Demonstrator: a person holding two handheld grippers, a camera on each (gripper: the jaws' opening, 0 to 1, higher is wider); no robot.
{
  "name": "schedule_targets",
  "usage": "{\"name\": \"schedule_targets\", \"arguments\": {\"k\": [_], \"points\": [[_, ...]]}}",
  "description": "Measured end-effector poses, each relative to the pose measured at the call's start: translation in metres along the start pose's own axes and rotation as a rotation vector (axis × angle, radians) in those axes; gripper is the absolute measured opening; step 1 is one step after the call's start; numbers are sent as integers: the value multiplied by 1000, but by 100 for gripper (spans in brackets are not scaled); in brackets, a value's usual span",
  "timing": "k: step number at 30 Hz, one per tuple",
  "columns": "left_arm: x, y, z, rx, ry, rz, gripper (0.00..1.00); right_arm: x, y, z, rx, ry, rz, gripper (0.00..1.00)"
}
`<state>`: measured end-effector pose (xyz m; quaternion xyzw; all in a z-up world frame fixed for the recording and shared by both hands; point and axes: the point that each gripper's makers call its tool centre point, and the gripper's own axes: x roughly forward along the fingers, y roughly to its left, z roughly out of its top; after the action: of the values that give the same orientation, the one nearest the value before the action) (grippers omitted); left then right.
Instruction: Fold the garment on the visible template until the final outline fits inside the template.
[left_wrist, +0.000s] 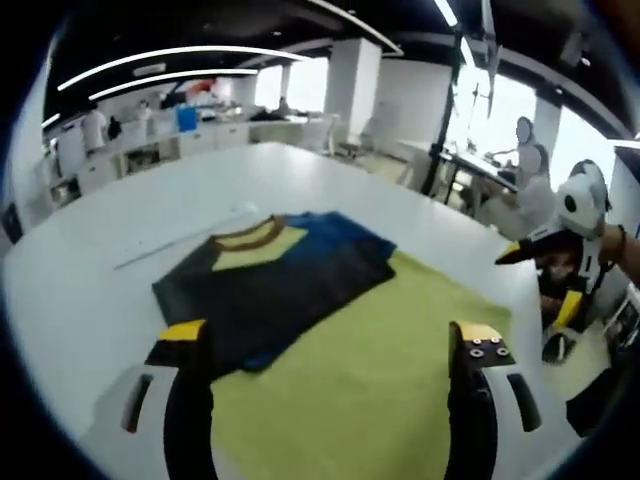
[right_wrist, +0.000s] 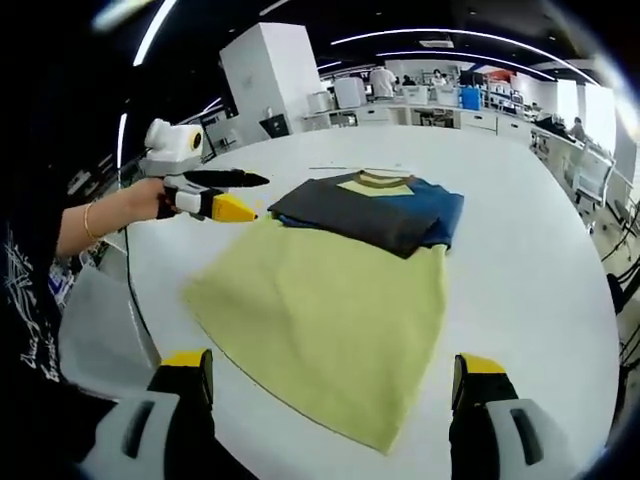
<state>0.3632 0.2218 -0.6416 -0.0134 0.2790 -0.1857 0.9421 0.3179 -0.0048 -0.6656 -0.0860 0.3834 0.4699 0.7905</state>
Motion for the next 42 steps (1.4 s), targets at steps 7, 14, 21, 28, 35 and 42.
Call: {"name": "schedule_targets", "arguments": {"k": [7, 14, 21, 28, 35, 42], "points": [[-28, -6, -26, 9, 38, -3, 95, -1, -1, -11, -1, 29, -10, 100], [-56, -9, -61, 0, 82, 18, 94, -2, 2, -18, 10, 47, -5, 100], [-76, -11, -84, -24, 102, 43, 91, 0, 3, -24, 24, 54, -8, 100], [-83, -14, -103, -43, 114, 80, 84, 5, 8, -30, 38, 58, 5, 99], [-85, -21, -121, -111, 116, 101, 81, 10, 6, -40, 61, 72, 6, 98], [-91, -23, -134, -165, 124, 125, 79, 13, 2, -44, 79, 65, -11, 95]]}}
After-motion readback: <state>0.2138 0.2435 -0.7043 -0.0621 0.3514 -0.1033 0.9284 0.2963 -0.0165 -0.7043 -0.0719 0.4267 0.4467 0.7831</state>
